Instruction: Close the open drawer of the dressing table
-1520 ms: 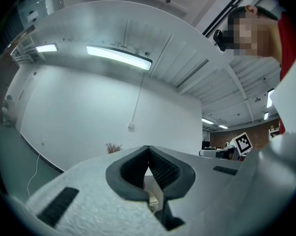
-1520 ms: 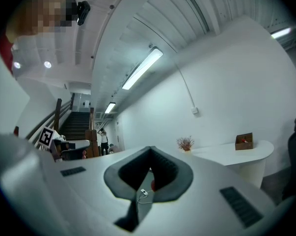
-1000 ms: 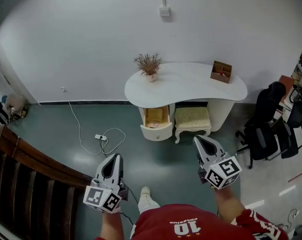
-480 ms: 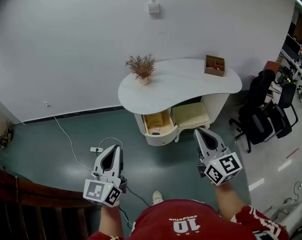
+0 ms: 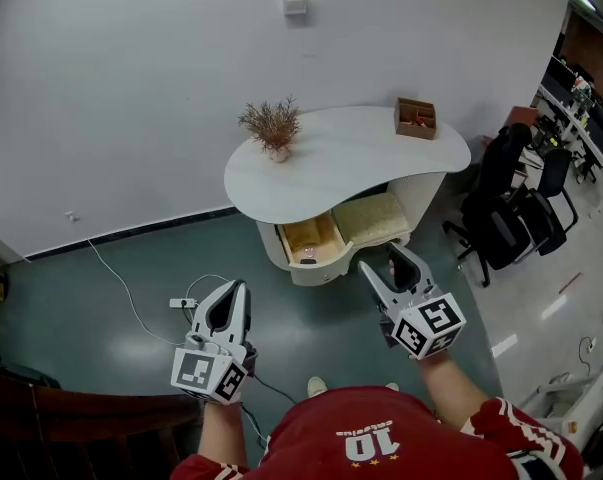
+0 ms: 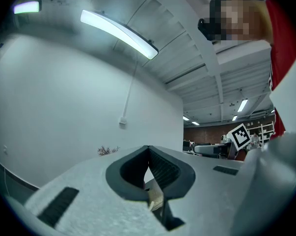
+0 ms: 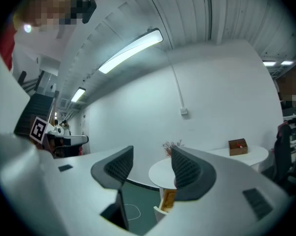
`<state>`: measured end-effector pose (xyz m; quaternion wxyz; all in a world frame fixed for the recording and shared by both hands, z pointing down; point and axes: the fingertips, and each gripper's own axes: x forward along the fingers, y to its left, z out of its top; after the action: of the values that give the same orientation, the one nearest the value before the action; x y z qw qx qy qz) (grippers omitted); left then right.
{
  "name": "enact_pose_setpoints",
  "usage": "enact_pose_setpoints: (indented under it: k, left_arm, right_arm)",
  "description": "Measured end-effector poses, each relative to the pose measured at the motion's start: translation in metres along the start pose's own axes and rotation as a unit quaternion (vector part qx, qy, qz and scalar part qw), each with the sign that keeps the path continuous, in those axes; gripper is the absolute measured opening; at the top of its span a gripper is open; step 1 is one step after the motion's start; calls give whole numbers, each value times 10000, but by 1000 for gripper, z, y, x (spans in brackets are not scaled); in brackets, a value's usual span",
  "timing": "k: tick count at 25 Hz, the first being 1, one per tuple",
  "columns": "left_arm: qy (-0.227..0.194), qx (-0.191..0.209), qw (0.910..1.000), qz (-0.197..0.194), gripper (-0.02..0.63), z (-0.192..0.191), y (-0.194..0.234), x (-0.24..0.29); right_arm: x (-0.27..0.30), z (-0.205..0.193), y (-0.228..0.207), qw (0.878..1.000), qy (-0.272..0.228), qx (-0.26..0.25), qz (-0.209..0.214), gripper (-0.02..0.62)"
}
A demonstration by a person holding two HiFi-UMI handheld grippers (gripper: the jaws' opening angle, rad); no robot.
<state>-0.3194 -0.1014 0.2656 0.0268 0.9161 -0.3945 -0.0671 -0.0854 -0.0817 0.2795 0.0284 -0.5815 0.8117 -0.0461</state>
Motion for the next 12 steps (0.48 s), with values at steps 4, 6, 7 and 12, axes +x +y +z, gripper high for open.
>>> enact_pose_setpoints:
  k: [4,6,7,12]
  left_arm:
    - [17,-110,9999,-129,0,-8,5,5]
    - [25,-161,9997,-188,0,-10,8,8]
    - [48,-165,9996,-213,0,-12,9,9]
    - [208,-217,9991,-292,0,-32,12,13]
  right_arm:
    - [15,-15,6,9997,213,-50,-74,234]
    - [22,-23,8,9993,354,-85,-111,235]
    - [26,-29,10,9990,422,-88,-129,235]
    - [36,-68,13,9968,784,-10,-153,232]
